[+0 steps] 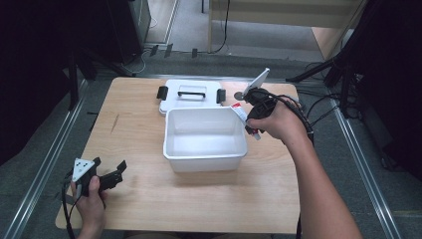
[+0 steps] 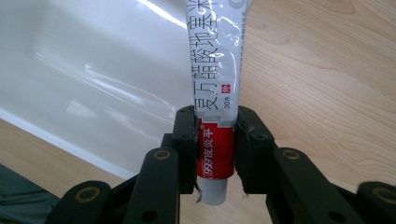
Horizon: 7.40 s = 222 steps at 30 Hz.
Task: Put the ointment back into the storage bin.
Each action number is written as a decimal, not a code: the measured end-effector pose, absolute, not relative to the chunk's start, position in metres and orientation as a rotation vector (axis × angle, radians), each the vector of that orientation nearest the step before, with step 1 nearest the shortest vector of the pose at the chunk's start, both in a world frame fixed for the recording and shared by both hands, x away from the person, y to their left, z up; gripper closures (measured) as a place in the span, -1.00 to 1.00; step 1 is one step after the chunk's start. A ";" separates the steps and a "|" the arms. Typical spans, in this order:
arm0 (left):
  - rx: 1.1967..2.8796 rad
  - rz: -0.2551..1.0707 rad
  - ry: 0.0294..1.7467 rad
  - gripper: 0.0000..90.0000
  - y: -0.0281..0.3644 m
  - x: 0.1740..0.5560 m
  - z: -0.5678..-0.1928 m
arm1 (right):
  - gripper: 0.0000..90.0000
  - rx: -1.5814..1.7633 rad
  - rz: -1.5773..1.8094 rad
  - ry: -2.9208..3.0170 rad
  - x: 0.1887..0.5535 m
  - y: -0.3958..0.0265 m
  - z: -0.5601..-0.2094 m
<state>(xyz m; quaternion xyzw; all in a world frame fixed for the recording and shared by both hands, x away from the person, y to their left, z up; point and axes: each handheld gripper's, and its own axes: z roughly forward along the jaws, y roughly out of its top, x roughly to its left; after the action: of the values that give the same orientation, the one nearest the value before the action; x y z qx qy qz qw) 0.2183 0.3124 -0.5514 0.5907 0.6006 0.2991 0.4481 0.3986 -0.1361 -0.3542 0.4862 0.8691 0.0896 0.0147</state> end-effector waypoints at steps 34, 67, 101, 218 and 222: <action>1.456 0.728 1.491 -0.91 0.314 0.219 -0.552 | 0.62 1.162 0.337 2.918 0.400 -0.077 -0.369; 1.457 0.731 1.493 -0.91 0.314 0.219 -0.552 | 0.61 0.651 0.243 3.049 0.389 -0.084 -0.418; 1.460 0.727 1.500 -0.90 0.313 0.220 -0.552 | 0.61 0.640 0.027 3.087 0.392 -0.052 -0.453; 1.467 0.822 1.434 -0.90 0.307 0.206 -0.551 | -1.00 1.337 1.122 2.001 0.270 -0.298 -0.473; 1.461 0.820 1.428 -0.90 0.307 0.206 -0.551 | -1.00 1.357 1.152 1.916 0.263 -0.311 -0.486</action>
<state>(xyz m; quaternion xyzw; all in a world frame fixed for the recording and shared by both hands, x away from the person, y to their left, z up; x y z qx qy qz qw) 0.2064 0.3071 -0.5515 0.5918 0.5782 0.3320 0.4530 0.2631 -0.3112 -0.4857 0.5009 0.7074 0.4255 0.2601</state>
